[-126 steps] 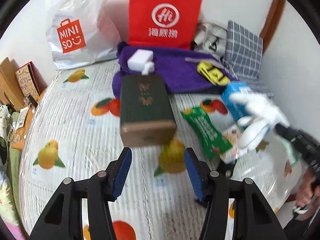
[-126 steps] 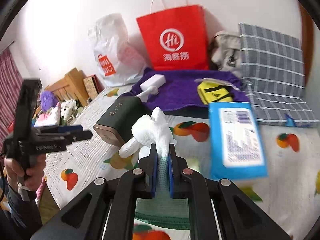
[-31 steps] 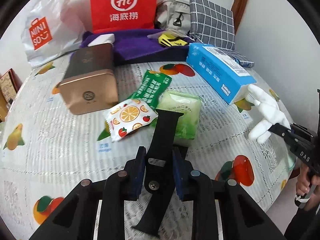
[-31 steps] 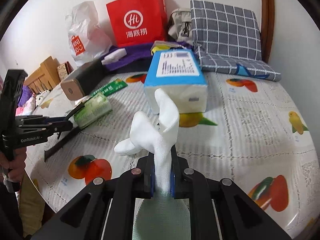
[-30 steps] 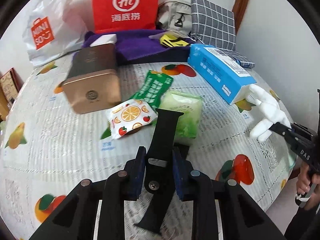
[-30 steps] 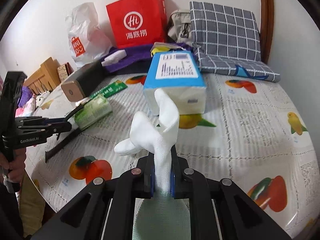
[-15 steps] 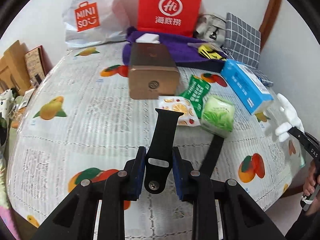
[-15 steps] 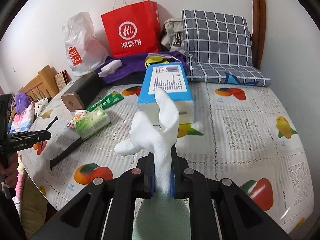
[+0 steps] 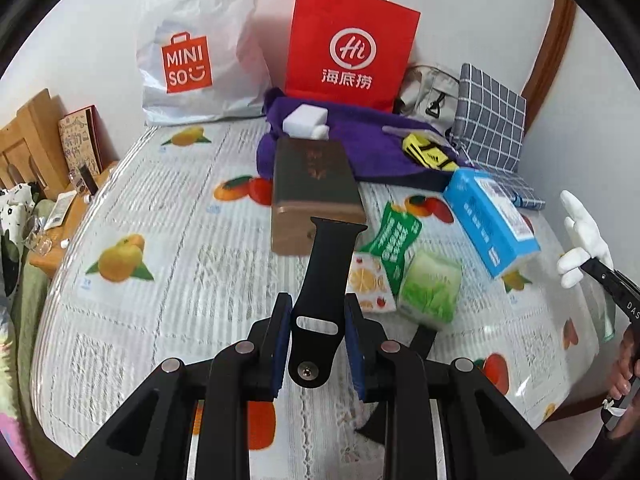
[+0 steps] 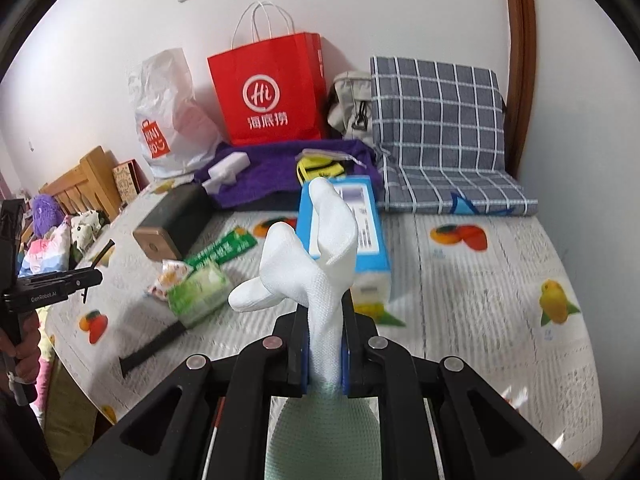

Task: Organize soft objects
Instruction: 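Carry strap with left tool while right tool carries glove toward the purple towel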

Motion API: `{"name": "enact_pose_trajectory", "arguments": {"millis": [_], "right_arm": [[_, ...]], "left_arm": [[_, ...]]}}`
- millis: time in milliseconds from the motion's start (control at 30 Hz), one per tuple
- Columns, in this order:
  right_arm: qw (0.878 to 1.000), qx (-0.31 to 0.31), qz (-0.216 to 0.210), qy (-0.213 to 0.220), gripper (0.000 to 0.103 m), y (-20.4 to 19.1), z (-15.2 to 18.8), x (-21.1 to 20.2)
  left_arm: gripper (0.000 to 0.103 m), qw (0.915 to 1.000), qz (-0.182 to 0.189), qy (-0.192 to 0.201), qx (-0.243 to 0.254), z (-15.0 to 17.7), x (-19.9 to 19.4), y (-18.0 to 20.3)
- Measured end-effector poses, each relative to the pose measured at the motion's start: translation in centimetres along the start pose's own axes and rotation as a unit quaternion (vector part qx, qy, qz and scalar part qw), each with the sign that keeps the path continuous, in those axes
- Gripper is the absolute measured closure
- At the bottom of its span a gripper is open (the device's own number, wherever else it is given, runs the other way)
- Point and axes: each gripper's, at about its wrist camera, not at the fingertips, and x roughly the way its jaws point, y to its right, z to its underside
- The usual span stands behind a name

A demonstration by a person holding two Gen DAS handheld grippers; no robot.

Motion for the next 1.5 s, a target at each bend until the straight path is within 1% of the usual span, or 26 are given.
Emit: {"name": "enact_pose_trajectory", "arguments": {"millis": [233, 367, 533, 733, 1133, 1267, 1433, 1500], "right_arm": [[1.0, -0.01, 0.004, 0.005, 0.092, -0.6, -3.5, 1.2], [1.0, -0.008, -0.011, 0.004, 0.092, -0.8, -5.2, 2.4], [1.0, -0.015, -0.014, 0.015, 0.092, -1.1, -7.8, 4.0], [0.999, -0.015, -0.023, 0.018, 0.092, -1.2, -10.7, 6.0], [0.999, -0.018, -0.03, -0.003, 0.092, -1.2, -15.7, 11.2], [0.999, -0.017, -0.035, -0.006, 0.092, -1.3, -16.8, 12.6], [0.999, -0.021, -0.028, -0.014, 0.091, -1.2, -18.6, 14.9], [0.999, -0.022, -0.028, -0.017, 0.091, -1.1, -19.4, 15.7]], "left_arm": [[0.079, 1.0, -0.003, 0.004, -0.003, -3.0, 0.7, -0.2], [0.079, 0.9999, -0.009, 0.007, 0.0, -4.8, 1.4, -0.3], [0.079, 0.9998, -0.016, 0.007, -0.001, -7.2, 2.4, -0.3], [0.078, 0.9997, -0.025, 0.006, -0.002, -9.9, 3.9, -0.2], [0.078, 0.9995, -0.02, -0.003, -0.023, -14.5, 7.2, -0.6], [0.078, 0.9993, -0.019, -0.011, -0.028, -16.1, 9.2, -0.5], [0.078, 0.9991, -0.016, -0.021, -0.032, -18.0, 11.4, -0.3], [0.078, 0.9992, -0.008, -0.022, -0.034, -18.9, 11.9, -0.2]]}}
